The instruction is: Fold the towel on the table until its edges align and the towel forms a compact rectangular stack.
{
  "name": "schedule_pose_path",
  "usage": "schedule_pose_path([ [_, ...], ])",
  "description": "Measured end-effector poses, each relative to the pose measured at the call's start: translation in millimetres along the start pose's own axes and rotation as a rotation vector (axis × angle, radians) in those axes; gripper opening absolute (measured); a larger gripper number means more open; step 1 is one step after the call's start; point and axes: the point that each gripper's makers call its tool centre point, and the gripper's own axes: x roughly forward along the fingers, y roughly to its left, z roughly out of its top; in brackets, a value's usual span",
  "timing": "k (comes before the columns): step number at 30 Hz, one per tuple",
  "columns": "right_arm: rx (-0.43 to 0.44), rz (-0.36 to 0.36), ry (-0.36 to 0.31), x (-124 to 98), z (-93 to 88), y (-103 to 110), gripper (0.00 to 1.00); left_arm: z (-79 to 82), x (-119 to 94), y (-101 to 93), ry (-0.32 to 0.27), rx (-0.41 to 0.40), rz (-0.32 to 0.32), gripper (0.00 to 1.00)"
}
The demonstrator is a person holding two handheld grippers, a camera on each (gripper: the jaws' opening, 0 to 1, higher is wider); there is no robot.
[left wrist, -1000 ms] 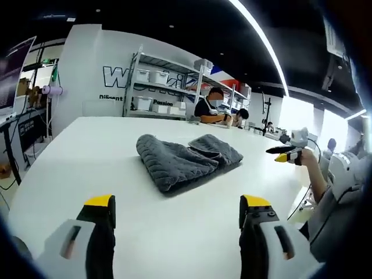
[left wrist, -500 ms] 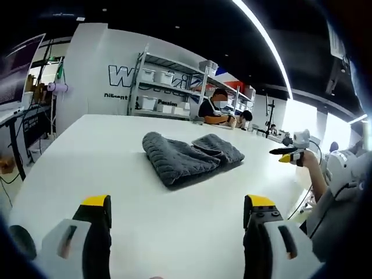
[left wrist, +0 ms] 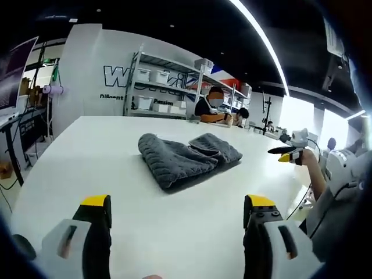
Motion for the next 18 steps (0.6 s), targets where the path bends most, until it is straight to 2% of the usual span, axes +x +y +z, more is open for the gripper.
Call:
schedule_pose_path([
  [18,-0.032,-0.004,0.018,-4.0,-3.3,-5.8,0.99,-2.6,9.2,1.2,0.032,0.024,-0.030,0.98],
])
